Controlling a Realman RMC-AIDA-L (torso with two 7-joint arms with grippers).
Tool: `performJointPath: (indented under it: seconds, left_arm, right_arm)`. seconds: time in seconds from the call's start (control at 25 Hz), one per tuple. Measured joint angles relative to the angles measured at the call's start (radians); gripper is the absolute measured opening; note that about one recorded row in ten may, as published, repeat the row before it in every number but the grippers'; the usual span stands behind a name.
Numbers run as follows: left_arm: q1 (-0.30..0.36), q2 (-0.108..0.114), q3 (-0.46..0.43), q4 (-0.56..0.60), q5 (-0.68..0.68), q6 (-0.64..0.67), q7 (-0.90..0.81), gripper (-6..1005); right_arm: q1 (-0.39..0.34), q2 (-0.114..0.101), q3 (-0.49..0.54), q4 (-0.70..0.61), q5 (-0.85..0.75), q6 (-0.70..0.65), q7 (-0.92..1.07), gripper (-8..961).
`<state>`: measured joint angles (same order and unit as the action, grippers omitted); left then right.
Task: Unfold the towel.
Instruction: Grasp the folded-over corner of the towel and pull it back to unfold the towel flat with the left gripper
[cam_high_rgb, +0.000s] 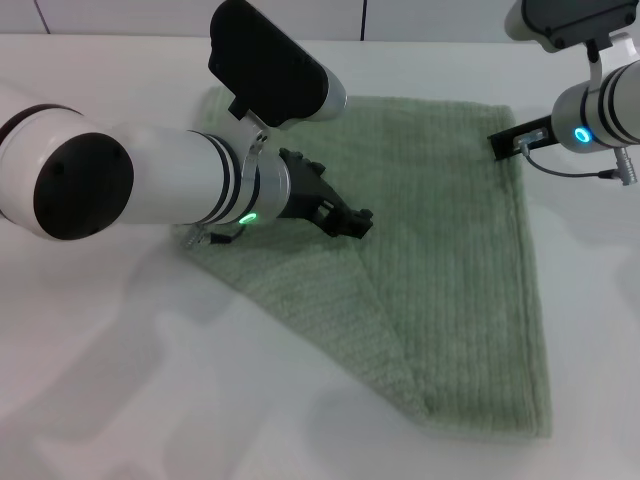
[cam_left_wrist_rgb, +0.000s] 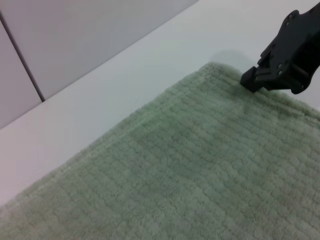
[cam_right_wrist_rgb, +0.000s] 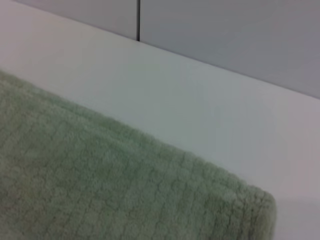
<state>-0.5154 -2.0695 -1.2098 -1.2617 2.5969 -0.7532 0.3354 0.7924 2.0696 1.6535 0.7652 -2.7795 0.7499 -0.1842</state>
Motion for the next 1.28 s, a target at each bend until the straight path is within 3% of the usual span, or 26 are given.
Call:
performJointPath:
  seconds: [0.4,1.28]
  left_arm:
    - [-0.007,0.000,0.012,0.001,-0.001,-0.010,0.003,853]
    - [-0.063,-0.003,0.015,0.126,0.000,0.056,-0.015,853]
  right_arm:
    - [0.011,0.000,-0.001,-0.017,0.000,-0.010,0.000,0]
    - [0.009,0.003,-0.005,-0.015,0.011,0.001,-0.001,-1]
